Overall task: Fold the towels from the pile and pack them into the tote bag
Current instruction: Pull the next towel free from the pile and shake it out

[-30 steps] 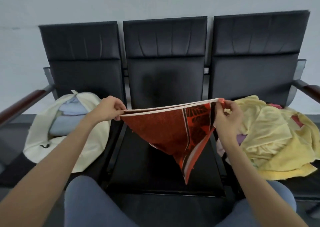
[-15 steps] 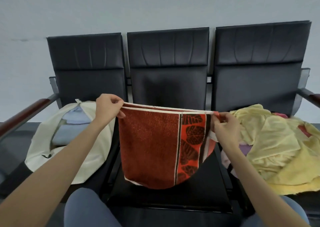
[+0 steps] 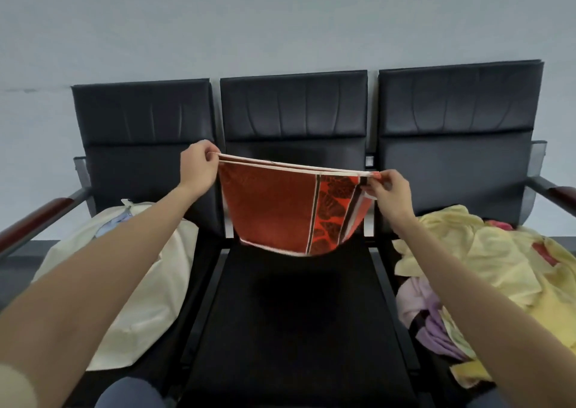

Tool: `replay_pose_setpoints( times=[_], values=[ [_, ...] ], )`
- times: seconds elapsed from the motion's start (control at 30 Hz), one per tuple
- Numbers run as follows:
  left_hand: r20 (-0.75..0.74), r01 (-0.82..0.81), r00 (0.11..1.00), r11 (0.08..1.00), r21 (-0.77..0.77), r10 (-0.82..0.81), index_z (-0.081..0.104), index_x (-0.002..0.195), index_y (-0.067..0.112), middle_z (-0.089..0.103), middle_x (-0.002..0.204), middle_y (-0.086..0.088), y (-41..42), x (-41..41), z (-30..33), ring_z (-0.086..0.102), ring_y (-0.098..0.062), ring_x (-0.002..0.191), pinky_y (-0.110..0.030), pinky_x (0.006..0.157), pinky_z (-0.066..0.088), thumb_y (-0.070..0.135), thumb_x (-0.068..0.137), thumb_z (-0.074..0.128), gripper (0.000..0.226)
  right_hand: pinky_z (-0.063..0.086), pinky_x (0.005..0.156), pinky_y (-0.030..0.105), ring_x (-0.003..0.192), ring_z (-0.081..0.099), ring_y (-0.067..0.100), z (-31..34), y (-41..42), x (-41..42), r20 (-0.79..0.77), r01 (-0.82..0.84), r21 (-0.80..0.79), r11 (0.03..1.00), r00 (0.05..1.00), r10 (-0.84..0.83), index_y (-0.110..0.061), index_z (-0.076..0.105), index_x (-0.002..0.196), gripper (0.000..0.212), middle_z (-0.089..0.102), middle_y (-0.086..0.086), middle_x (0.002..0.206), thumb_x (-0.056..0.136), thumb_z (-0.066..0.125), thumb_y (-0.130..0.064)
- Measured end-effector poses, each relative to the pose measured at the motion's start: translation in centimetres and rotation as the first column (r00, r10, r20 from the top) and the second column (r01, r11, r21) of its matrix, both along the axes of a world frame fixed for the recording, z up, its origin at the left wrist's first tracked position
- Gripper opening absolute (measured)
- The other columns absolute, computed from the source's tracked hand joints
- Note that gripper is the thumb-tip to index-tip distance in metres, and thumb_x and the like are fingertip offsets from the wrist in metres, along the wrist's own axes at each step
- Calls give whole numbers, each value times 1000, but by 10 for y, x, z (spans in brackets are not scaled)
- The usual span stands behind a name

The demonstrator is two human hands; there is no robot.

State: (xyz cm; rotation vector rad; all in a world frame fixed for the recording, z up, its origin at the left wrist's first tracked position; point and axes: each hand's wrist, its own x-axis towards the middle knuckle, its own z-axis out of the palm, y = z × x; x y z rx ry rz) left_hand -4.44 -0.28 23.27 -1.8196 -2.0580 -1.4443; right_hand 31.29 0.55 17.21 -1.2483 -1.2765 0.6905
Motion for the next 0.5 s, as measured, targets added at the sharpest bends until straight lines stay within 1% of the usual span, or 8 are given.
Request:
replay_pose_setpoints(
  times=[0.13, 0.23, 0.3, 0.37, 0.4, 0.43, 0.47, 0.5],
  values=[
    [36, 27, 999, 1000, -11, -26, 69, 87, 5, 66, 81, -3, -21, -2, -43, 56, -14, 74, -22, 68, 37, 0, 85, 49, 20, 50, 78, 24, 80, 61, 11, -31, -25, 11, 124, -13, -5, 1000, 992, 13, -11, 57, 90, 4, 63, 1, 87, 93, 58, -8],
    [80, 62, 995, 991, -121, -53, 68, 84, 9, 65, 79, 0, -55, 0, -110, 56, -12, 71, -24, 66, 42, 1, 85, 54, 17, 48, 75, 31, 79, 60, 18, -95, -55, 21, 194, -22, -101, 995, 980, 41, -17, 56, 85, 15, 62, 2, 82, 91, 59, -4],
    [55, 113, 993, 965, -235, -103, 69, 82, 8, 65, 80, 0, -85, 3, -163, 57, -12, 72, -24, 68, 42, 0, 84, 58, 14, 41, 71, 30, 78, 58, 24, -141, -81, 28, 308, -12, -211, 977, 948, 78, -14, 58, 85, 14, 60, 4, 78, 88, 60, -1],
    [27, 200, 978, 904, -377, -205, 68, 76, 12, 66, 76, 0, -117, 4, -214, 59, -7, 70, -24, 69, 45, -5, 82, 60, 19, 34, 65, 28, 78, 60, 30, -178, -106, 33, 439, -3, -345, 939, 883, 165, -9, 58, 83, 12, 59, 7, 75, 86, 62, 2],
    [26, 244, 965, 856, -456, -261, 65, 73, 16, 63, 71, 3, -134, 4, -236, 58, -2, 66, -19, 67, 45, -6, 81, 60, 25, 34, 64, 28, 80, 61, 33, -195, -117, 36, 492, -13, -419, 908, 838, 238, -11, 56, 80, 15, 58, 7, 74, 86, 62, 2],
    [25, 278, 949, 802, -529, -313, 61, 70, 22, 60, 69, 9, -148, 3, -255, 58, 1, 64, -14, 64, 43, -7, 81, 60, 31, 36, 66, 29, 83, 62, 33, -208, -126, 38, 531, -27, -494, 869, 782, 326, -13, 56, 77, 17, 60, 7, 76, 85, 62, 0],
    [21, 302, 932, 746, -593, -361, 58, 68, 29, 58, 68, 11, -161, 1, -271, 57, 1, 63, -13, 64, 41, -6, 81, 60, 37, 40, 68, 30, 87, 63, 32, -217, -134, 38, 558, -29, -565, 825, 722, 408, -14, 59, 77, 14, 64, 8, 81, 85, 62, -3],
    [17, 320, 913, 692, -647, -407, 54, 67, 36, 58, 71, 11, -170, -2, -284, 57, 1, 65, -16, 67, 42, -5, 81, 59, 43, 45, 73, 33, 92, 64, 32, -224, -140, 37, 578, -24, -614, 789, 668, 469, -13, 64, 81, 7, 68, 10, 86, 83, 62, -7]
  ],
)
